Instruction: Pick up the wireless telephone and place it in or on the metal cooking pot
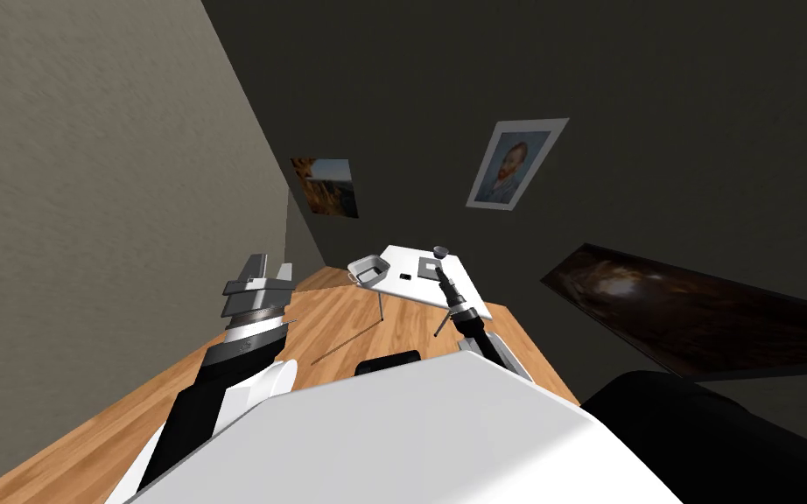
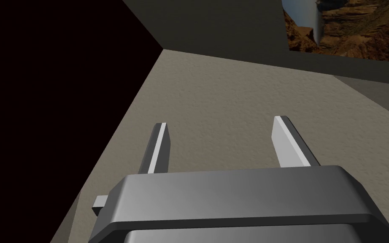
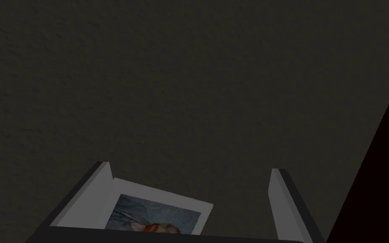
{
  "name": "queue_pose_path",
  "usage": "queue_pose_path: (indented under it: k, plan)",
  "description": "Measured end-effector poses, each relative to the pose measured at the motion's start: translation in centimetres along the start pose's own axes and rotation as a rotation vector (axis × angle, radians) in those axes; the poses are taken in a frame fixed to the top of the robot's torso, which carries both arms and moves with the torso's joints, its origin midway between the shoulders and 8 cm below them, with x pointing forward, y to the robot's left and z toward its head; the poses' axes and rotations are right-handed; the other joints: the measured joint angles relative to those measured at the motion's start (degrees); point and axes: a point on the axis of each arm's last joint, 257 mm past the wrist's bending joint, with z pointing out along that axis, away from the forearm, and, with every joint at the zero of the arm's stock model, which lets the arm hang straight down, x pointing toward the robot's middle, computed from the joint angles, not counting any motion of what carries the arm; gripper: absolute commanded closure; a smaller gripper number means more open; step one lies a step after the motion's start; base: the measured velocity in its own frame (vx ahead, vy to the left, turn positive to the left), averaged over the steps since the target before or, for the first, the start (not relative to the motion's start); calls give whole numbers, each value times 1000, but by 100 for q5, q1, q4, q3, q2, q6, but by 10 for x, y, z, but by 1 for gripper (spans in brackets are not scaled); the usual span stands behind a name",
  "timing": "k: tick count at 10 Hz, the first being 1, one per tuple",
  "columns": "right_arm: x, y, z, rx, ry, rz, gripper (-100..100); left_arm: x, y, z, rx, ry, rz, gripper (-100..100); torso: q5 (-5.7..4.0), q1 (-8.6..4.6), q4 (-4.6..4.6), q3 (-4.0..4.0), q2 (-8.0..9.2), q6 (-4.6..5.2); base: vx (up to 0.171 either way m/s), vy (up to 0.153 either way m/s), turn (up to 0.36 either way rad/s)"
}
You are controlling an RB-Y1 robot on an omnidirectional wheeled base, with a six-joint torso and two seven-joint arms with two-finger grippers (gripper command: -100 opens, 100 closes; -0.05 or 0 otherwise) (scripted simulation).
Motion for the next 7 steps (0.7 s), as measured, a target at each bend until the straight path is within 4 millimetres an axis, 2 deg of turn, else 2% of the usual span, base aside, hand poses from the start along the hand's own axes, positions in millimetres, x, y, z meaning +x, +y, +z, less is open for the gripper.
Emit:
queue_pose_path:
  k: [2, 3, 4, 5, 7]
  plan:
    - [15, -37, -20, 86, 91, -76, -100, 0, 0, 0, 0, 0, 0, 0, 1, 5, 3, 8, 15, 0, -110, 16, 86]
    - [19, -46, -24, 103, 123, -103, -100, 0, 0, 0, 0, 0, 0, 0, 1, 1, 2, 4, 6, 1, -61, 11, 107]
    - [25, -64, -30, 134, 167, -138, -100, 0, 0, 0, 0, 0, 0, 0, 0, 0, 0, -2, -4, -1, -62, 17, 196]
    - [37, -77, -46, 173, 220, -178, -100, 0, 0, 0, 0, 0, 0, 0, 1, 3, -1, -3, -5, -1, -44, 16, 59]
    - [47, -105, -62, 219, 293, -237, -100, 0, 0, 0, 0, 0, 0, 0, 1, 5, -3, -9, -16, -1, -33, 23, 99]
